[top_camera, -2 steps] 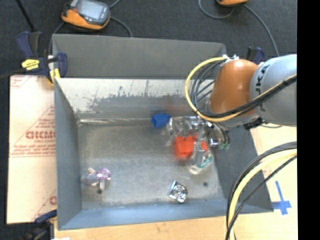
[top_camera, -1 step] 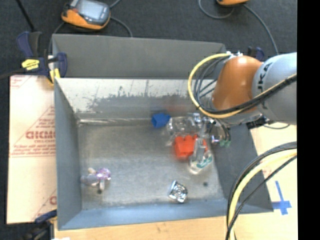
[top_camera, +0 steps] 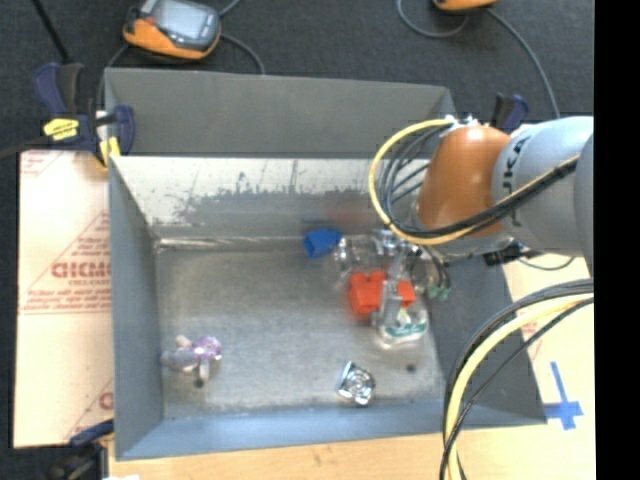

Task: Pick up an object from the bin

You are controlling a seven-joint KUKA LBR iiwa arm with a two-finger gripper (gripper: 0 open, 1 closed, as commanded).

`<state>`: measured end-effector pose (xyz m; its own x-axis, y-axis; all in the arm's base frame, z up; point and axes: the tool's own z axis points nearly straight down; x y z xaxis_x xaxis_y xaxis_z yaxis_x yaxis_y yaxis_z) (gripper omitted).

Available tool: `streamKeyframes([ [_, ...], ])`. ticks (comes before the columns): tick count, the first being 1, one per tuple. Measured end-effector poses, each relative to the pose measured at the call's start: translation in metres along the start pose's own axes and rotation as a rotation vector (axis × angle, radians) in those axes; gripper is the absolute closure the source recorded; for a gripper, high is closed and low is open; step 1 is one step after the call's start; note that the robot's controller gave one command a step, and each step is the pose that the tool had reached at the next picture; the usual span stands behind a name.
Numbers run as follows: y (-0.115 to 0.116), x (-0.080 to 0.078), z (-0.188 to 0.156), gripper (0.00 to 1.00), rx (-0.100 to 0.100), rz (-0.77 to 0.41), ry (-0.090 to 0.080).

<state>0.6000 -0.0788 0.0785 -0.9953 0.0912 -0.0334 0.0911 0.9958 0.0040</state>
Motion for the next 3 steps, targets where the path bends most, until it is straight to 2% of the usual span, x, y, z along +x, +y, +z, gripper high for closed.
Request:
streamKeyframes([
  [1, 0.007, 0.005, -0.001, 0.0, 0.003, 0.137, 0.0],
  [2, 0.005, 0.001, -0.006, 1.0, 0.005, 0.137, -0.013],
  [3, 0.005, -0.003, -0.041, 1.0, 0.006, 0.133, 0.022],
])
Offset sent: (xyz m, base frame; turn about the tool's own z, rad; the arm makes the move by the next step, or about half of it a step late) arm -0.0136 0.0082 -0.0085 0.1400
